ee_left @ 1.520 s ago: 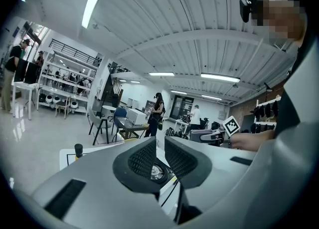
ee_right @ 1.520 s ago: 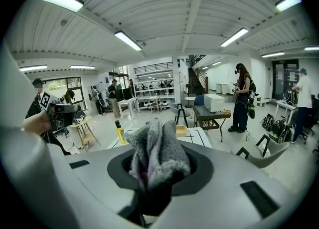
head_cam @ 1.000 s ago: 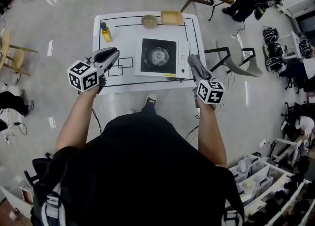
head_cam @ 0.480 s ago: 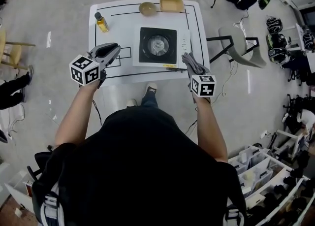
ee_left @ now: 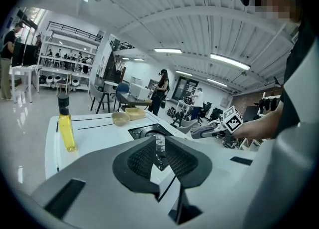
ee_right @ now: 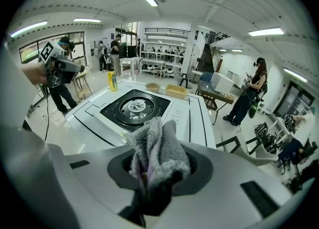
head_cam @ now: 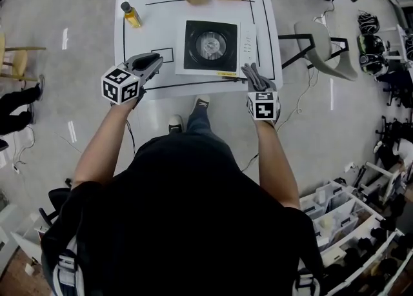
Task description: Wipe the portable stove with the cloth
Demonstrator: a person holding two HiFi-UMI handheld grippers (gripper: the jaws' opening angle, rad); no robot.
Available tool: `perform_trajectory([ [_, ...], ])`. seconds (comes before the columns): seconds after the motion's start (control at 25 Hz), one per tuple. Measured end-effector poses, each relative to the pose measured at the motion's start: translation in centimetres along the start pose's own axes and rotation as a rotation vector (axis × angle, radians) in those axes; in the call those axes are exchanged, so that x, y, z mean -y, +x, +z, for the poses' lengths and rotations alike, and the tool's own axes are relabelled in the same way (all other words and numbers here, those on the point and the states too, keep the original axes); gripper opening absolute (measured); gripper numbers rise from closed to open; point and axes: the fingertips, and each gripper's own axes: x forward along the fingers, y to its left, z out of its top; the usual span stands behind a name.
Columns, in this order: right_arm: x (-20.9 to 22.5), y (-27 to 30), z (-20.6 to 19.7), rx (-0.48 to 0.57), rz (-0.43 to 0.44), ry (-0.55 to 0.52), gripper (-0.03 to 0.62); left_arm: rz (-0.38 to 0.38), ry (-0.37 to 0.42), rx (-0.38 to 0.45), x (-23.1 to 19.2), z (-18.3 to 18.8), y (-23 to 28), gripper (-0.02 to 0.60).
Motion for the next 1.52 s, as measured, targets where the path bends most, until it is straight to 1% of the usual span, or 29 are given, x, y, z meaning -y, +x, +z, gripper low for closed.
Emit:
perform_trajectory([
  [0.08,0.0,0.6,-0.5,-0.016,-0.018,-0.04,0.118,0.002,-0.002,-0.022,-0.2,-1.0,0.5,0.072],
  [0.24,-0.1,2.1,-2.0,-0.09,-0.062,-0.141,0.117,0.005,-0.019,-0.06,-0.5,-3.0,1.9,0.072],
  [0.36,-0.8,3.3,-2.7,-0.114,-0.06,-0.178,0.116,-0.004,-0.028,-0.081,-0.5,-4.1,2.9,0.072],
  [0.6,-4.6,4.5,-3.0,-0.113,0.015,-0.212,0.115,-0.012,-0.036,-0.127,-0.8,-6.3,4.1,0.072],
  [0.92,-8.7,5.4,-2.3,-0.103,0.11,-0.209,0.114,-0.013,-0.079,-0.177,-1.7,-9.7,5.1,0.073],
  [1.2,-12.1,6.3,-0.9,-0.091,0.192,-0.207,0.114,-0.014,-0.1,-0.187,-2.0,-11.2,5.1,0.073],
  [1.52,-16.7,7.3,0.4,-0.076,0.276,-0.25,0.114,0.0,-0.122,-0.177,-2.7,-12.1,4.1,0.072],
])
